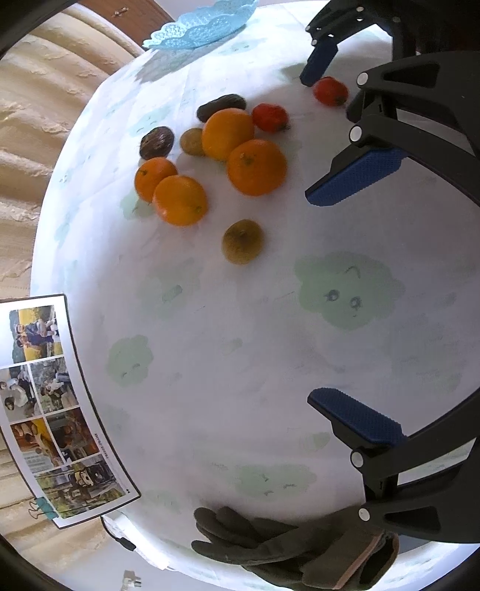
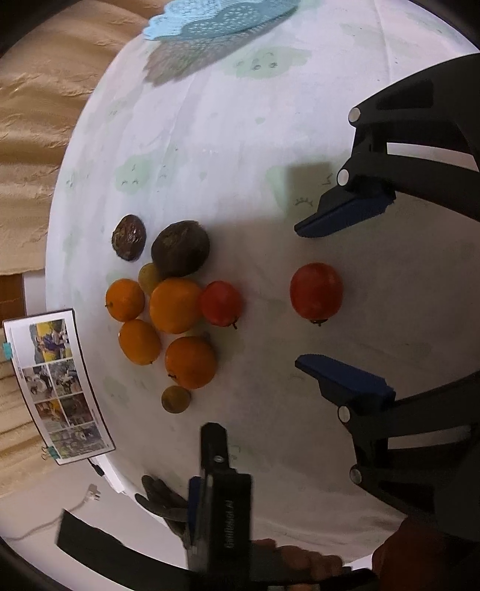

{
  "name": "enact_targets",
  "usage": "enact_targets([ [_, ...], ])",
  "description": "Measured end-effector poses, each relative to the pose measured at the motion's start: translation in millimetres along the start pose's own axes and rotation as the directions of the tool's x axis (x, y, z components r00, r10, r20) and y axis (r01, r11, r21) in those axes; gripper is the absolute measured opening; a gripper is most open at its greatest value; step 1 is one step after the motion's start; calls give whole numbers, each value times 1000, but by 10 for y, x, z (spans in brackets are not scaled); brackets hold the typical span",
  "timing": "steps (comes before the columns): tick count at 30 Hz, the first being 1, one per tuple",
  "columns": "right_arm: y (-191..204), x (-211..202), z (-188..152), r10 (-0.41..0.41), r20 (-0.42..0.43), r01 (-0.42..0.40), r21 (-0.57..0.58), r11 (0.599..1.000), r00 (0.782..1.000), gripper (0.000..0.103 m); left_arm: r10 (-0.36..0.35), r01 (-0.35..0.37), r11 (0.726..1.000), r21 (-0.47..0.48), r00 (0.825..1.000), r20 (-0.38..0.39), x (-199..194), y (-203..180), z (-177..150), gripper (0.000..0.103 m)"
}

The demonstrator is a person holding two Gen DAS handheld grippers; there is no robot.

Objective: Organize fruits
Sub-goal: 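Grasp the red tomato with the right tool while the left tool grasps a brown kiwi, then carry tomato and kiwi over the blue basket and open both tools to drop them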

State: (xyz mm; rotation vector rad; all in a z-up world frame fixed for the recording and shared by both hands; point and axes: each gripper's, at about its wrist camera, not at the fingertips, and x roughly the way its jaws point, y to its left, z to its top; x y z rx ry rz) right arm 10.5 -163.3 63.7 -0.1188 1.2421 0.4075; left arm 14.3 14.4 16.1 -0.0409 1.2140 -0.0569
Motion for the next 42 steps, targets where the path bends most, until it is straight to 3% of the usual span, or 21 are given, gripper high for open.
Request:
enact_targets([
  [5,-79,-43,-4,-11,4,11,31,999,1000,31,0,-1,1000,18,1000,15,38,9,93,88],
  [17,-413,-318,-53,-36,46,29,140,990,998,31,-49,47,997,62,998,28,170,-112,294,56],
  [29,-736,-631,-12,-50,117,28,182,983,992,31,-81,80,996,35,996,34,202,-172,302,28],
  [42,-1468,-1143,123,-120,257,47,275,960,959,31,-70,71,997,-2,991,112,-217,-375,442,28],
])
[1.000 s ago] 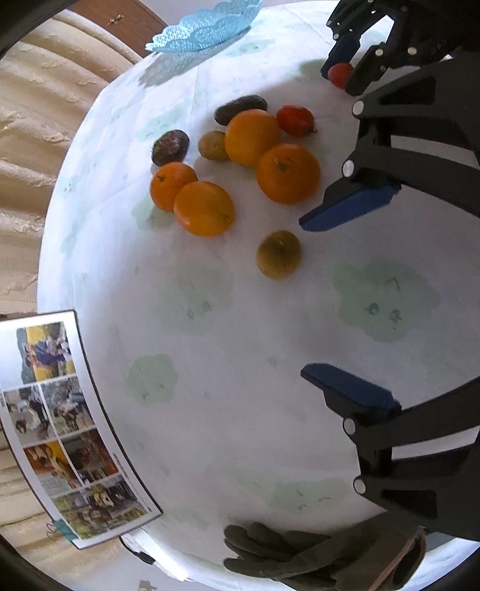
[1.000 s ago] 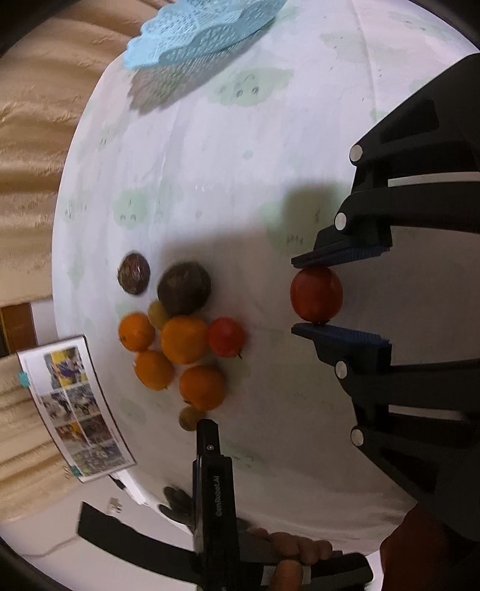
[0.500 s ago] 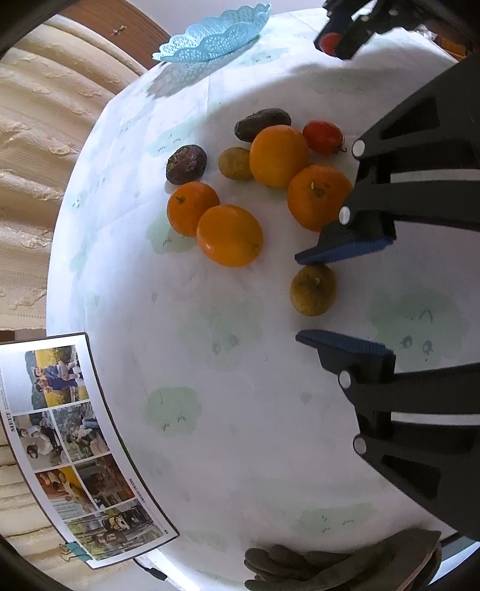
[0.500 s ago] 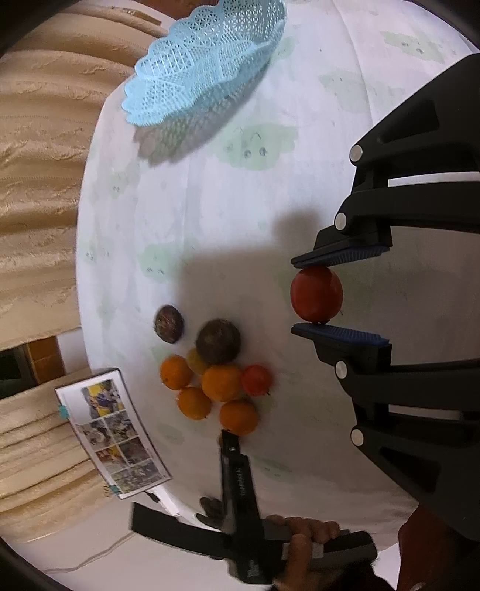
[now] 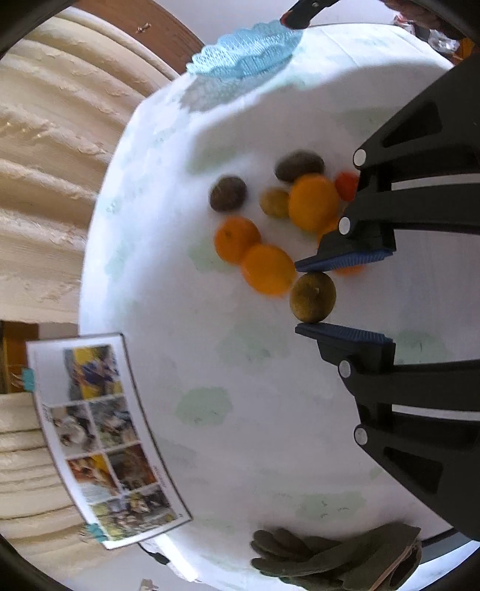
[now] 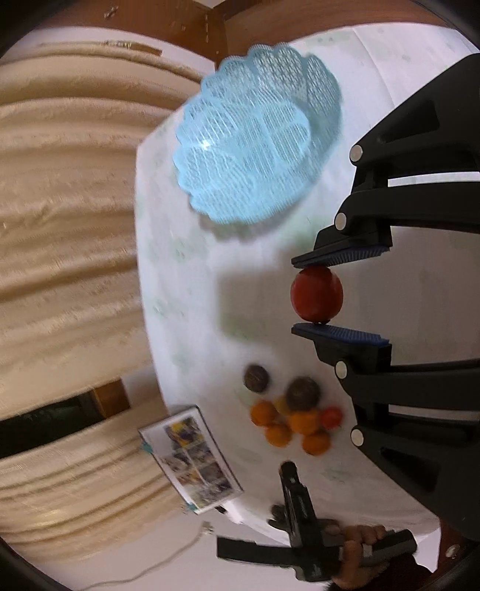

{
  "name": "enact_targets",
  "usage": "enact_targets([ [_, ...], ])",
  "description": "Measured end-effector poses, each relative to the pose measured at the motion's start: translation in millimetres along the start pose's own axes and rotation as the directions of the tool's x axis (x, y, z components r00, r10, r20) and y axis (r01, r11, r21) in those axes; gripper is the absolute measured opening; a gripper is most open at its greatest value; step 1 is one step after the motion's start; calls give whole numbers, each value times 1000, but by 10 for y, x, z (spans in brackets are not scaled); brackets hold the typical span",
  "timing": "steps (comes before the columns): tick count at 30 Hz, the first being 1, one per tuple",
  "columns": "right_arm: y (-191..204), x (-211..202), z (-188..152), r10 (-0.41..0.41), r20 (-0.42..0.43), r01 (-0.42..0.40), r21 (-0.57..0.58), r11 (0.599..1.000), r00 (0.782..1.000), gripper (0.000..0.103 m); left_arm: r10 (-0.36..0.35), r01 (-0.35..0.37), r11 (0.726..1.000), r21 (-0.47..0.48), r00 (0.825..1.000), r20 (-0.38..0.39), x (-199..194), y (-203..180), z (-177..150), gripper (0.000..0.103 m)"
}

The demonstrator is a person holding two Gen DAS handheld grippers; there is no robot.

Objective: Organize fruits
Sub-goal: 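Carry tomato and kiwi over the blue basket and open both tools to drop them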

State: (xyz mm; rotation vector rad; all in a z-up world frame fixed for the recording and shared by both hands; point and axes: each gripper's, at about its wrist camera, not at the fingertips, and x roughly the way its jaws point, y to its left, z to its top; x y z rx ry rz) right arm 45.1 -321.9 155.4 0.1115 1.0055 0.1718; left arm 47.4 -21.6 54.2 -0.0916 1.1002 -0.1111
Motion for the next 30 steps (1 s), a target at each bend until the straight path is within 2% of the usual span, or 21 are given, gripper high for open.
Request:
enact_targets([
  [6,-501,-29,124,-59,21,57,68,996,998,31,-42,41,999,32,999,28,-141,-419,148,28],
  [13,-1033,30,96,-135,7,133,126,983,991,32,-96,93,994,61,995,37,-196,-886,277,28],
  [15,-1149,49,80,-150,3,148,141,979,989,51,-108,104,991,81,993,41,-201,-1053,312,28],
  [16,-1198,27,68,-155,13,151,152,977,988,65,-115,111,990,89,993,40,-199,-1121,323,28],
  [17,-1237,4,58,-158,22,153,159,975,987,69,-126,122,987,100,991,39,-191,-1226,342,28],
  [22,-1414,-76,17,-169,30,162,166,973,985,69,-169,162,976,148,985,35,-148,-1645,396,28],
  [30,-1543,-284,-86,-179,47,169,172,970,983,69,-252,239,938,250,968,19,-12,-2392,491,28],
])
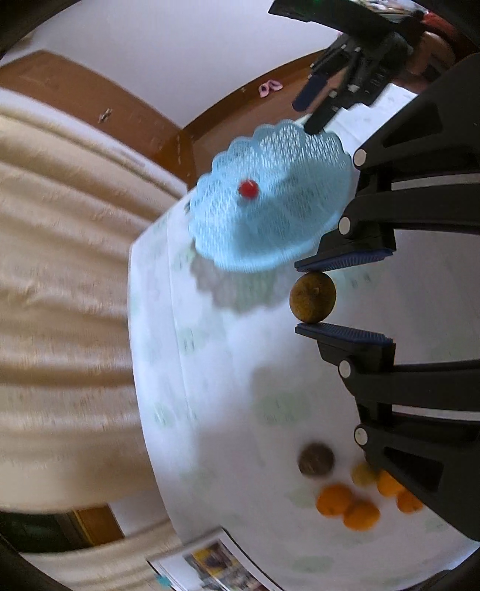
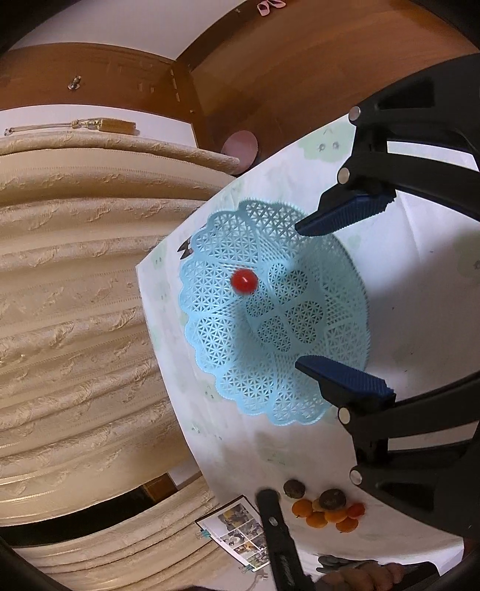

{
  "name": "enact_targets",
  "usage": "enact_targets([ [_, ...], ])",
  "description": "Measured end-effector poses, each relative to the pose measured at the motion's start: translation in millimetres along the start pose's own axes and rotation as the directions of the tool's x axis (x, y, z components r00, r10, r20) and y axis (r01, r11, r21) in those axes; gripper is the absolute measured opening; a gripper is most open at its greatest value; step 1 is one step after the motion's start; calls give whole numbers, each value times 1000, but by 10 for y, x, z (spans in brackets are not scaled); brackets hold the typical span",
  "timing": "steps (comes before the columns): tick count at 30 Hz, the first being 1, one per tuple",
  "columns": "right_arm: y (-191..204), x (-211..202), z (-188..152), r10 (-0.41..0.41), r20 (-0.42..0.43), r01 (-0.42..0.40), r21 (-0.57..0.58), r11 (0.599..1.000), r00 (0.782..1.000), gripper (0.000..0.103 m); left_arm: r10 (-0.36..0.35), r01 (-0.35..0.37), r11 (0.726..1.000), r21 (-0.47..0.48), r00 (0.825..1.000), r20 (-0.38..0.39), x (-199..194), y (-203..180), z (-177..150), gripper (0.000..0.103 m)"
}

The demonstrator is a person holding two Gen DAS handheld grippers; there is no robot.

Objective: Organize fruits
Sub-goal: 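Carry tomato and kiwi over the blue basket and open both tools to drop them, then grasp a large orange with the left tool while the right tool grasps a dark brown fruit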

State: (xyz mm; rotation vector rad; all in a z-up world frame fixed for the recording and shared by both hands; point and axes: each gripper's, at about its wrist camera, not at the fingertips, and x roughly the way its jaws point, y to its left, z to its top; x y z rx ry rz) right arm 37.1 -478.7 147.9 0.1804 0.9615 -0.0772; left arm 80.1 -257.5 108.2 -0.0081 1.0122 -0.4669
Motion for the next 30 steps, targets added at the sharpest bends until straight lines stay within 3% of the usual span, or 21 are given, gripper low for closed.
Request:
enact_targets([
  [12,-1,-79,-102,6,-9,-6,-7,1000,1000,69,-82,83,992,97,997,-10,317,-632,201,31],
  [13,1,-76,-108,7,-10,-8,-7,1000,1000,69,-87,88,992,94,996,-13,322,-635,211,36],
  [15,17,-65,-97,10,-12,-10,-7,1000,1000,69,-93,93,993,73,996,-5,288,-621,232,72],
  [18,47,-68,-97,16,-9,-16,-9,1000,1000,69,-94,93,995,46,995,17,224,-539,247,73],
  [30,600,28,-56,101,-22,-103,-87,991,995,71,45,-42,998,-53,997,55,-93,203,166,73],
])
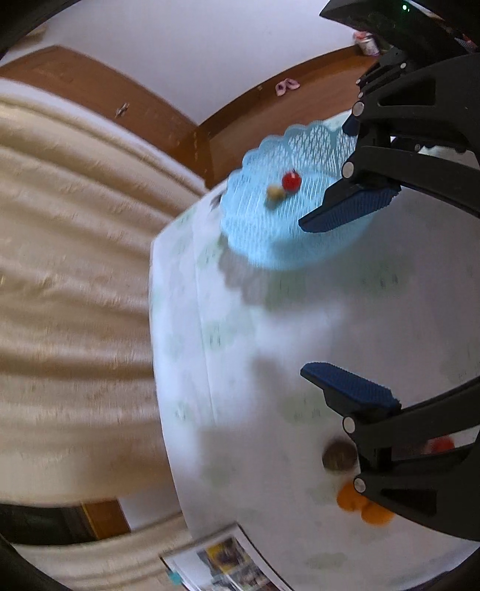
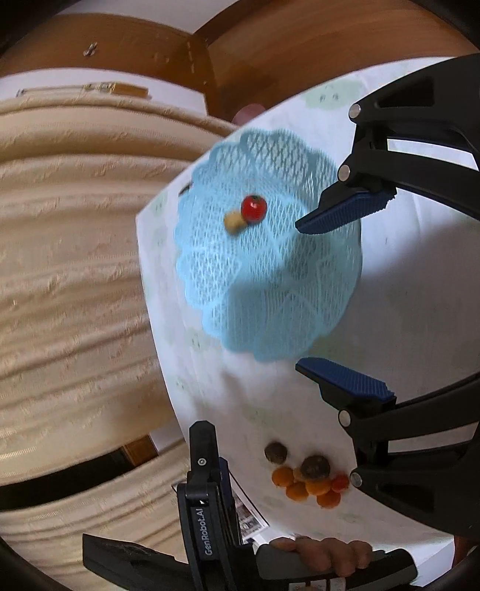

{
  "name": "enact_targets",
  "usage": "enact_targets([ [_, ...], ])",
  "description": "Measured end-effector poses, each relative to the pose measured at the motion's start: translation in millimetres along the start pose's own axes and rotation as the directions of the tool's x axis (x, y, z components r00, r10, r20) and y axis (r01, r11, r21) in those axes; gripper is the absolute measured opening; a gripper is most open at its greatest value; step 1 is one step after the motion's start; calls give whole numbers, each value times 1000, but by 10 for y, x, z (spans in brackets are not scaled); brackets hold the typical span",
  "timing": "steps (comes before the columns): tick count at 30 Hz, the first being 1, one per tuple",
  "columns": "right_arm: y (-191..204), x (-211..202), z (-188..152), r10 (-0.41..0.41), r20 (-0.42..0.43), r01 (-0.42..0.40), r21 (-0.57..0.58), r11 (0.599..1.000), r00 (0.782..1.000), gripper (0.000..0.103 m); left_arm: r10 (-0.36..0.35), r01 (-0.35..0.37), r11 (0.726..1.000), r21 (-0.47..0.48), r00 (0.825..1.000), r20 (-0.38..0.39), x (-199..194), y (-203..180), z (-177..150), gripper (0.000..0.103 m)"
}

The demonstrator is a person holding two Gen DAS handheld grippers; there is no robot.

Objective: Organize fruits
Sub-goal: 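Grasp a large orange with the left tool while the right tool grasps a dark brown fruit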

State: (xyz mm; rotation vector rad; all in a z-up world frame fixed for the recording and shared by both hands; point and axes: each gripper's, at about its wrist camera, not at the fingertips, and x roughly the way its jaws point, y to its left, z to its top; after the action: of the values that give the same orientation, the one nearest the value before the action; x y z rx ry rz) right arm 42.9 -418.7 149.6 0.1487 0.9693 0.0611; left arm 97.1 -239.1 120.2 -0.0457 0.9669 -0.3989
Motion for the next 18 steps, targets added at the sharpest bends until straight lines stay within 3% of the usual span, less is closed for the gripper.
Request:
enact_targets([
  [14,758,218,-8,75,-43,-79,-78,994,996,71,189,-192,960,-202,981,-36,-337,1437,-325,73],
  [18,937,242,-4,78,-39,-81,-89,993,996,85,214,-222,947,-231,975,-57,-379,1744,-418,73],
])
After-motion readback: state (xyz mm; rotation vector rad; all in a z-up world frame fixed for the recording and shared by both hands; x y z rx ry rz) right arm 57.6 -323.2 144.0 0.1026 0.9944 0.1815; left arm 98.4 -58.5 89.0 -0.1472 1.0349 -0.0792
